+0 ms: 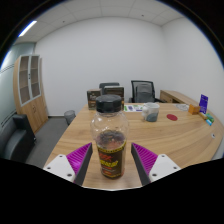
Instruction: Pour water
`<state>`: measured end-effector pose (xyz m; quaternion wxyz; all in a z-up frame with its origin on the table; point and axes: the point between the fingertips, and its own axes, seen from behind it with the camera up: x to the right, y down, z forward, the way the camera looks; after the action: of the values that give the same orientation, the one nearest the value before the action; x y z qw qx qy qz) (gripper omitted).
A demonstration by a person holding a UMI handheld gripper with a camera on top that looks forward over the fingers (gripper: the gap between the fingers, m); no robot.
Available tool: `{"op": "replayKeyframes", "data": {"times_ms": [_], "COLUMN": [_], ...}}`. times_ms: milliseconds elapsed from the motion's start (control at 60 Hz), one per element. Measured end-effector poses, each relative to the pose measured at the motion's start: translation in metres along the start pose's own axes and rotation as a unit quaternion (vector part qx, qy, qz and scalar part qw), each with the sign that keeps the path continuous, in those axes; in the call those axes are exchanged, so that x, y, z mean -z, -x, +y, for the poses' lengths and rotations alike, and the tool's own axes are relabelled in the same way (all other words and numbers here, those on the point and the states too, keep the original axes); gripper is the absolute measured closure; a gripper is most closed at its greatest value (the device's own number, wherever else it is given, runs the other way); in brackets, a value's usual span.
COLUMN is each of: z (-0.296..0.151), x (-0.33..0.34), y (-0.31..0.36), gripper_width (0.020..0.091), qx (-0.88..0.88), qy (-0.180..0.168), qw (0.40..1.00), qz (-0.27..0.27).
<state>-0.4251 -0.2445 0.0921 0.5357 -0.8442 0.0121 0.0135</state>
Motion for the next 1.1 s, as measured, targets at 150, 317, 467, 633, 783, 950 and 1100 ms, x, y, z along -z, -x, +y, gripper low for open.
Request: {"op": "replayKeyframes", "data": {"times_ms": [150,317,467,633,783,950,1100], "z": [-0.001,-0.003,-0.005,-0.041,-0.121,-0.215,-0.264], "x": [-0.025,-0.027,-0.031,-0.037,-0.067,-0.116,-0.161], "y": [0.001,0.008,0.012,0.013,0.012,-0.009,-0.035], "gripper_width": [0.056,0.0671,0.0736,0.0736,0.0737,0.0735,0.0737], "qx": [0.019,0.027,0.031,-0.03,-0.173,-0.335,-0.48], "qy": [-0.024,-0.039,-0.022,-0.017,-0.038,-0.071,-0.078], "qw": [1.0,0.998,0.998,0.995,0.973,0.918,0.841], "qz": [-0.007,-0.032,-0.05,-0.092,-0.147,-0.199,-0.236]}}
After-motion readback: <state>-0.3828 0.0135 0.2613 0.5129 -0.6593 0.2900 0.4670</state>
